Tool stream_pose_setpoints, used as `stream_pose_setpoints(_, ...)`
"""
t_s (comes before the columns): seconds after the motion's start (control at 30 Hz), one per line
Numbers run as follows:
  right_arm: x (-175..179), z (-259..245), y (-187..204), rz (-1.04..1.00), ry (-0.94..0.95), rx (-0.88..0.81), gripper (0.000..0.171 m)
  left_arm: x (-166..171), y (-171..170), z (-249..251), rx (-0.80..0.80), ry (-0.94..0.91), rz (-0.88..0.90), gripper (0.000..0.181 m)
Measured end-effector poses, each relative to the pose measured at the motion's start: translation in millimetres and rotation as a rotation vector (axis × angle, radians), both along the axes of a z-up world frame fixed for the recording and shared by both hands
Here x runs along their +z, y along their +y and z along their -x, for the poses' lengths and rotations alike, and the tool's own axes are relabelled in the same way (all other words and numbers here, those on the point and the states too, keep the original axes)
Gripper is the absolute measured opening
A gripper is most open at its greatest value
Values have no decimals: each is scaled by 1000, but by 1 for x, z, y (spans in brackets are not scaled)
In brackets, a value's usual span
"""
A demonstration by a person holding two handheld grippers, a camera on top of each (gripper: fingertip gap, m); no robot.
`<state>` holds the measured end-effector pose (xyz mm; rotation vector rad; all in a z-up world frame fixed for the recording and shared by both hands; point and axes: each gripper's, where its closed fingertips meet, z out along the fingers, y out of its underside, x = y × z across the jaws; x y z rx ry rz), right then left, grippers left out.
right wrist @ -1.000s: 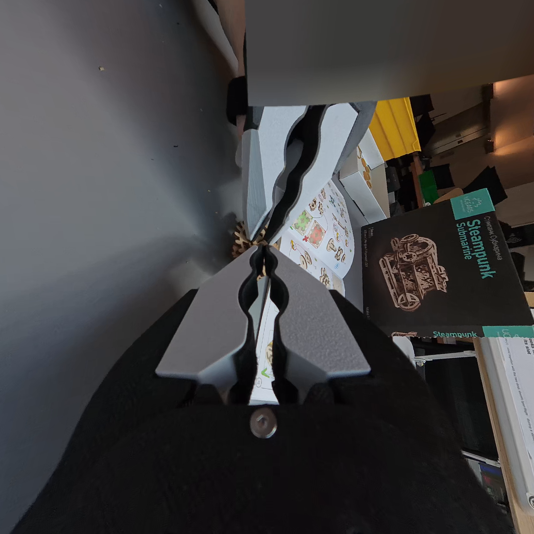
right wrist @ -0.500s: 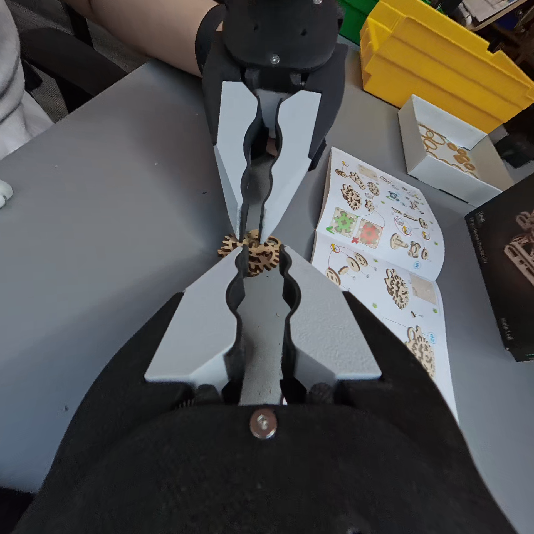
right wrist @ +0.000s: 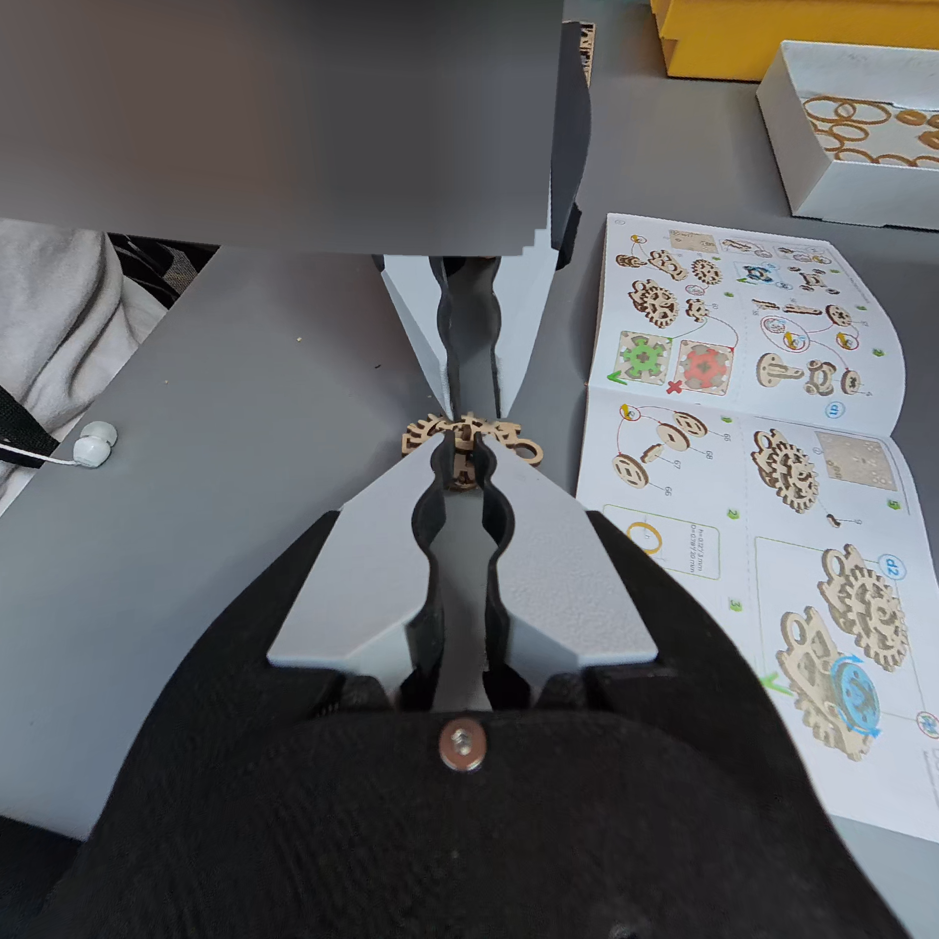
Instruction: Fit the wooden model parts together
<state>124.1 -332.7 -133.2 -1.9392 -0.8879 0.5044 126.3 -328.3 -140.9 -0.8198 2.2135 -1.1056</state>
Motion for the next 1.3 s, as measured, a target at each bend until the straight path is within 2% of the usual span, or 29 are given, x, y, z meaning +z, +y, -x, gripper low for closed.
stream_pose_setpoints(0.2, -1, 0, 1, 87, 59, -10, 9, -3, -2, -1, -13, 4, -22, 5)
stream_pose_setpoints(0.4, 1, 1, 0, 158, 99, -127, 15, -4, -1, 0, -10, -3, -39, 5)
stream_pose_setpoints(0.67, 3, -1, 1, 119, 17, -243, 15, -5, -3, 2, -24, 7, -38, 3)
stream_pose_setpoints(0.87, -1, -6, 2, 44, -119, -302, 13, -6, -5, 3, -38, 6, -39, 6)
stream_pose_setpoints(1.03, 3, 3, -3, 0, -119, -233, 11, -7, -5, 3, -41, 8, -52, 7)
stream_pose_setpoints(1.3, 4, 6, -5, -16, -160, -215, 14, -10, -6, 3, -51, 7, -76, 7)
